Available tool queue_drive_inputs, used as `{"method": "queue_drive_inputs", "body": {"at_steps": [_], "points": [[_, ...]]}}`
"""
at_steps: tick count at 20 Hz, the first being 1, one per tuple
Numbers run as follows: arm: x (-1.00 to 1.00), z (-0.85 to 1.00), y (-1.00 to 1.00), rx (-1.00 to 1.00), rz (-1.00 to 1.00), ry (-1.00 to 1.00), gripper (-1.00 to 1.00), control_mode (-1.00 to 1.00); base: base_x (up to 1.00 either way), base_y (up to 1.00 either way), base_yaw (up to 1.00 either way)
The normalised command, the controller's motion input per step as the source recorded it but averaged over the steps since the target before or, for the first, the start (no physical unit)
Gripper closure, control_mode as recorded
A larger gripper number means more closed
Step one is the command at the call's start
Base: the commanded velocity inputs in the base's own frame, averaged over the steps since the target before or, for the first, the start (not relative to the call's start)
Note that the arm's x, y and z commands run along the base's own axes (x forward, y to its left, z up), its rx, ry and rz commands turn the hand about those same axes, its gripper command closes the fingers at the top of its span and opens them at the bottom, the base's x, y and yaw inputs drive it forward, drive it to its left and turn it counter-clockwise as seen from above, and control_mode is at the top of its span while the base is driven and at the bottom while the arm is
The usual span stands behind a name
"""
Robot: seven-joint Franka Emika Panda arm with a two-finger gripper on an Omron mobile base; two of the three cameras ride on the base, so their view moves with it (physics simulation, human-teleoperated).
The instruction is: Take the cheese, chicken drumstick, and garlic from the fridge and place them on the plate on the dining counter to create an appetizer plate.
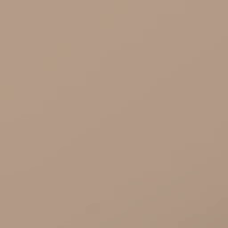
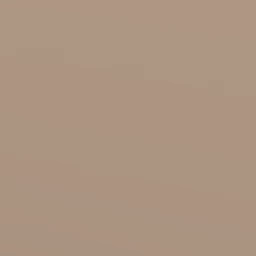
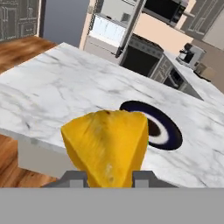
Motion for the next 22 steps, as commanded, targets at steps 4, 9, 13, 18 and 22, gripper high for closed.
{"method": "queue_drive_inputs", "body": {"at_steps": [4, 9, 13, 18, 22], "points": [[0.0, 0.0, 0.0, 0.0, 0.0, 0.0, 1.0, 1.0, 0.04, -0.87, -0.07], [0.0, 0.0, 0.0, 0.0, 0.0, 0.0, 1.0, 1.0, 0.33, -0.7, -0.08], [0.67, 0.0, -0.13, 0.0, -0.04, -0.02, 1.0, -1.0, 0.13, -0.15, -0.02], [1.0, 0.0, 0.0, 0.0, -0.03, -0.02, 1.0, -1.0, 0.0, 0.0, 0.0], [0.96, 0.0, 0.02, 0.01, -0.02, 0.02, 1.0, -1.0, 0.0, 0.0, 0.0]]}}
